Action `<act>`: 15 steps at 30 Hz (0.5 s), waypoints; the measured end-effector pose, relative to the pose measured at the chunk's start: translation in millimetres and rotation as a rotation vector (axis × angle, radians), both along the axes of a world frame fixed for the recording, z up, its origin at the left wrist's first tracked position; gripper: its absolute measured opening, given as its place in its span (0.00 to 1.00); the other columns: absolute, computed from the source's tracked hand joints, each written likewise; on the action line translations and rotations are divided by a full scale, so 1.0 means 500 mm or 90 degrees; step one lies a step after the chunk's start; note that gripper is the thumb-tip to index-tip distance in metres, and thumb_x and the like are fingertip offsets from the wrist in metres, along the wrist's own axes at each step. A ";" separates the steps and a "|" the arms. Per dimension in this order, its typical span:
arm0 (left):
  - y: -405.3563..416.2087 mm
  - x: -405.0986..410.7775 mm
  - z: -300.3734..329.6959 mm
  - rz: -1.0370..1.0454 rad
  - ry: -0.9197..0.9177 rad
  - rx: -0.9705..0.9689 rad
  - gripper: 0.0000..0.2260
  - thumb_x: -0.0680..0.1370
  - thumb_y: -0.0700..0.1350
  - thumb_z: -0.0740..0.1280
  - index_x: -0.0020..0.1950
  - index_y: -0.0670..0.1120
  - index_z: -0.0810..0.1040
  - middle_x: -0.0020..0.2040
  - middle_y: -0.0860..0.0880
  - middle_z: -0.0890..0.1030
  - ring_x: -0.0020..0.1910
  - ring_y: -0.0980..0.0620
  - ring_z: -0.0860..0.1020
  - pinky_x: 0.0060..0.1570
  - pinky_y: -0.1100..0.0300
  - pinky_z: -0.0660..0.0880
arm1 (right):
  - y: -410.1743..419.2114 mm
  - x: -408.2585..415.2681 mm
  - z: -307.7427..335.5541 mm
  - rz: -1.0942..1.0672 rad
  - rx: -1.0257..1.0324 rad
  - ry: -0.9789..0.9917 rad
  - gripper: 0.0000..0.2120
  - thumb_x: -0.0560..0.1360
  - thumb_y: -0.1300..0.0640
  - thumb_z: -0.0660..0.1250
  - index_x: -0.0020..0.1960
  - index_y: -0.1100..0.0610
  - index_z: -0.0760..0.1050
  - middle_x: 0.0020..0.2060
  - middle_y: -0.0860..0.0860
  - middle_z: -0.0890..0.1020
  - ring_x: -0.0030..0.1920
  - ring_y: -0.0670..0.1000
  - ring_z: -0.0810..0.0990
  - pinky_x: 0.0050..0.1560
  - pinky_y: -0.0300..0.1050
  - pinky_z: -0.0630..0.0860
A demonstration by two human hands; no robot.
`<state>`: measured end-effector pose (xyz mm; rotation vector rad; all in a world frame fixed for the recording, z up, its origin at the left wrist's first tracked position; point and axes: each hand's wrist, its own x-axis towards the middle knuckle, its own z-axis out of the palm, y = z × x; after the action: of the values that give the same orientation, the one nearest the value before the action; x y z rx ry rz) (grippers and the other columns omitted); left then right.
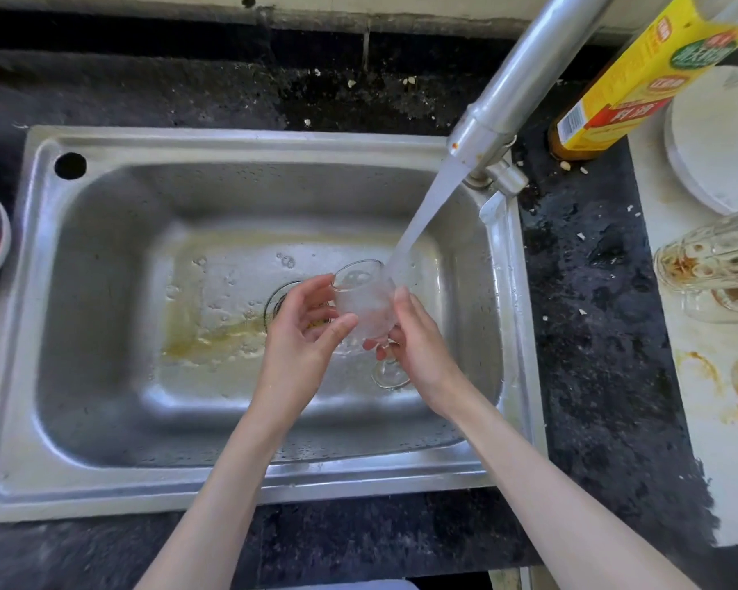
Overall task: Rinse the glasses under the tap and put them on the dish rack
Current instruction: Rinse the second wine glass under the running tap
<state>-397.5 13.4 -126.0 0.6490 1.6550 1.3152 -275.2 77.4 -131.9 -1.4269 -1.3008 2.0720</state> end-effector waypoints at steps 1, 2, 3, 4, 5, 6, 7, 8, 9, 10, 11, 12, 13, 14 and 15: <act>0.002 -0.001 -0.001 -0.001 0.004 0.000 0.19 0.72 0.37 0.70 0.55 0.57 0.72 0.52 0.53 0.77 0.49 0.55 0.77 0.48 0.65 0.75 | 0.000 0.003 0.001 -0.003 -0.005 0.011 0.23 0.73 0.38 0.51 0.57 0.52 0.70 0.42 0.52 0.78 0.36 0.48 0.76 0.36 0.40 0.69; 0.004 0.000 0.000 -0.004 0.008 0.001 0.18 0.72 0.38 0.70 0.56 0.57 0.72 0.52 0.53 0.77 0.49 0.55 0.77 0.49 0.65 0.75 | 0.001 0.005 0.002 -0.005 -0.014 0.025 0.22 0.75 0.40 0.51 0.58 0.53 0.70 0.42 0.52 0.78 0.36 0.49 0.76 0.35 0.40 0.69; 0.007 0.001 0.001 -0.007 0.012 0.005 0.18 0.72 0.38 0.70 0.56 0.57 0.71 0.52 0.52 0.77 0.49 0.55 0.77 0.49 0.64 0.75 | 0.001 0.007 0.005 -0.005 -0.023 0.038 0.22 0.76 0.41 0.52 0.60 0.55 0.70 0.42 0.52 0.78 0.36 0.48 0.75 0.35 0.40 0.69; 0.010 0.004 0.003 -0.016 0.015 0.010 0.18 0.72 0.39 0.70 0.57 0.56 0.71 0.53 0.52 0.77 0.50 0.56 0.77 0.50 0.65 0.75 | 0.002 0.009 0.008 -0.004 -0.026 0.047 0.24 0.75 0.41 0.54 0.62 0.56 0.70 0.42 0.51 0.78 0.35 0.48 0.75 0.35 0.40 0.68; 0.013 0.008 0.005 -0.034 0.020 0.016 0.19 0.73 0.40 0.70 0.58 0.56 0.70 0.54 0.51 0.76 0.51 0.56 0.77 0.51 0.65 0.75 | 0.002 0.010 0.009 0.002 -0.029 0.049 0.26 0.75 0.40 0.54 0.63 0.56 0.71 0.40 0.49 0.77 0.33 0.46 0.73 0.33 0.40 0.66; 0.015 0.011 0.005 -0.060 0.025 0.021 0.21 0.73 0.41 0.71 0.60 0.56 0.68 0.56 0.50 0.75 0.54 0.56 0.76 0.52 0.64 0.75 | 0.003 0.010 0.010 0.015 -0.037 0.046 0.29 0.75 0.38 0.52 0.63 0.58 0.72 0.35 0.47 0.76 0.30 0.46 0.69 0.31 0.40 0.63; 0.018 0.015 0.004 -0.093 0.028 0.024 0.23 0.72 0.45 0.71 0.62 0.58 0.66 0.59 0.50 0.74 0.57 0.56 0.75 0.54 0.64 0.74 | 0.003 0.009 0.014 0.032 -0.058 0.044 0.33 0.75 0.36 0.48 0.61 0.61 0.73 0.29 0.46 0.73 0.26 0.45 0.65 0.28 0.40 0.60; 0.022 0.020 0.004 -0.125 0.026 0.019 0.24 0.71 0.48 0.69 0.64 0.59 0.64 0.61 0.50 0.73 0.59 0.57 0.74 0.56 0.64 0.73 | 0.002 0.008 0.017 0.048 -0.086 0.041 0.38 0.75 0.34 0.43 0.58 0.65 0.74 0.25 0.47 0.68 0.24 0.45 0.61 0.26 0.39 0.57; 0.027 0.026 0.002 -0.151 0.020 0.008 0.26 0.72 0.50 0.68 0.66 0.59 0.61 0.63 0.52 0.72 0.61 0.58 0.73 0.59 0.65 0.71 | 0.002 0.007 0.020 0.054 -0.122 0.041 0.43 0.75 0.33 0.39 0.53 0.69 0.74 0.23 0.48 0.64 0.23 0.45 0.58 0.24 0.38 0.55; 0.033 0.031 0.001 -0.167 0.026 0.000 0.26 0.73 0.50 0.68 0.67 0.58 0.59 0.64 0.53 0.72 0.62 0.60 0.72 0.60 0.67 0.69 | 0.001 0.007 0.022 0.053 -0.153 0.038 0.44 0.75 0.32 0.37 0.44 0.69 0.74 0.22 0.49 0.61 0.21 0.45 0.56 0.22 0.36 0.53; 0.040 0.037 0.001 -0.170 0.035 -0.003 0.25 0.75 0.50 0.67 0.68 0.56 0.59 0.63 0.54 0.72 0.62 0.61 0.72 0.60 0.69 0.68 | 0.001 0.006 0.028 0.046 -0.176 0.036 0.42 0.74 0.31 0.36 0.35 0.64 0.73 0.22 0.49 0.59 0.20 0.45 0.56 0.21 0.35 0.53; 0.047 0.044 0.002 -0.156 0.046 -0.004 0.22 0.77 0.50 0.65 0.67 0.53 0.60 0.61 0.54 0.72 0.61 0.60 0.72 0.58 0.71 0.68 | 0.001 0.004 0.032 0.046 -0.182 0.034 0.39 0.74 0.31 0.35 0.30 0.58 0.70 0.21 0.49 0.59 0.19 0.45 0.55 0.21 0.35 0.52; 0.053 0.050 0.003 -0.121 0.046 -0.012 0.17 0.78 0.50 0.62 0.65 0.52 0.63 0.58 0.54 0.73 0.58 0.58 0.73 0.56 0.73 0.69 | 0.000 0.002 0.037 0.050 -0.175 0.026 0.36 0.74 0.31 0.36 0.28 0.53 0.70 0.20 0.48 0.60 0.19 0.45 0.56 0.22 0.35 0.52; 0.060 0.054 0.006 -0.075 0.034 -0.033 0.12 0.80 0.52 0.57 0.61 0.51 0.66 0.55 0.54 0.74 0.56 0.56 0.74 0.53 0.73 0.70 | -0.001 0.001 0.040 0.063 -0.147 0.020 0.35 0.75 0.33 0.37 0.28 0.49 0.72 0.21 0.47 0.62 0.20 0.45 0.57 0.23 0.37 0.53; 0.067 0.055 0.008 -0.022 0.024 -0.048 0.13 0.80 0.56 0.52 0.58 0.50 0.68 0.53 0.52 0.76 0.54 0.55 0.75 0.53 0.70 0.71 | -0.005 -0.003 0.039 0.068 -0.099 0.017 0.32 0.77 0.35 0.39 0.34 0.45 0.76 0.22 0.46 0.64 0.22 0.45 0.59 0.25 0.39 0.55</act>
<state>-369.9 47.0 -122.2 0.6572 1.7076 1.2164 -276.5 75.0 -112.2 -1.4149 -1.2552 2.2981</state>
